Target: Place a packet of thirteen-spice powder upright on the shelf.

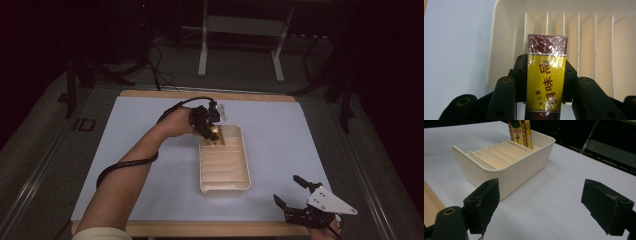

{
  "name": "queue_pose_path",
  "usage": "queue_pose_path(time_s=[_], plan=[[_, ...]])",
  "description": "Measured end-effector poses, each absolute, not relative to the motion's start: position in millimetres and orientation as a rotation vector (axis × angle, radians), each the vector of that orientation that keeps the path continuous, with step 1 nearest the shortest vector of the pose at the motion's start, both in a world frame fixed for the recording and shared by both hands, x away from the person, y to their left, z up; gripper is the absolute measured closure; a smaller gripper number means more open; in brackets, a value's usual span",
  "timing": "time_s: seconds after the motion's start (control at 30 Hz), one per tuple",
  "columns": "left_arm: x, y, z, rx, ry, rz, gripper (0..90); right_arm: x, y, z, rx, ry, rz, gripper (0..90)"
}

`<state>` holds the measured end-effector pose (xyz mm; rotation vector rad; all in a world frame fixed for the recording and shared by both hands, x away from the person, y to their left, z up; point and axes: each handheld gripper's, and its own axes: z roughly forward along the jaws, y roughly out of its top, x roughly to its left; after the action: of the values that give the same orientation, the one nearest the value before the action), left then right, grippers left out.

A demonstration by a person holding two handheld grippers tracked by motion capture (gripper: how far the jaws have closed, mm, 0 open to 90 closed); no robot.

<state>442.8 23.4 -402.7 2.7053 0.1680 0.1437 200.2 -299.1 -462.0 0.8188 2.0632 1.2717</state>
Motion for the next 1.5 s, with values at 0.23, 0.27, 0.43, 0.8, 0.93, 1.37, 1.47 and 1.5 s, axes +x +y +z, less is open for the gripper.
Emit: queue_pose_path(time_s=[0.23,0.27,0.43,0.8,0.93,1.37,1.47,1.5], plan=[[446.1,14.9,-406.7,2.697,0.164,0.132,65.6,199.8,-299.3,-461.8,0.821,2.062,1.28,15.0],[446.7,13.6,-406.9,2.7,0.156,0.135,65.5,199.8,-299.3,-461.7,0.821,2.063,1.281,15.0],[448.7,9.8,-409.5,2.691,0.154,0.137,65.0,199.8,-299.8,-461.7,0.822,2.062,1.285,15.0],[451.6,4.8,-426.2,2.681,0.141,0.12,67.4,199.9,-299.5,-461.7,0.816,2.064,1.284,15.0],[453.2,6.1,-426.4,2.677,0.16,0.117,66.6,199.9,-299.5,-461.7,0.817,2.065,1.284,15.0],[449.8,12.5,-416.4,2.666,0.172,0.125,53.0,200.4,-299.6,-462.0,0.819,2.066,1.282,15.0],[447.2,16.3,-409.9,2.654,0.178,0.135,52.8,200.1,-299.3,-461.8,0.821,2.067,1.281,15.0],[446.5,17.7,-408.1,2.651,0.181,0.138,52.8,200.0,-299.2,-461.8,0.822,2.067,1.281,15.0]])
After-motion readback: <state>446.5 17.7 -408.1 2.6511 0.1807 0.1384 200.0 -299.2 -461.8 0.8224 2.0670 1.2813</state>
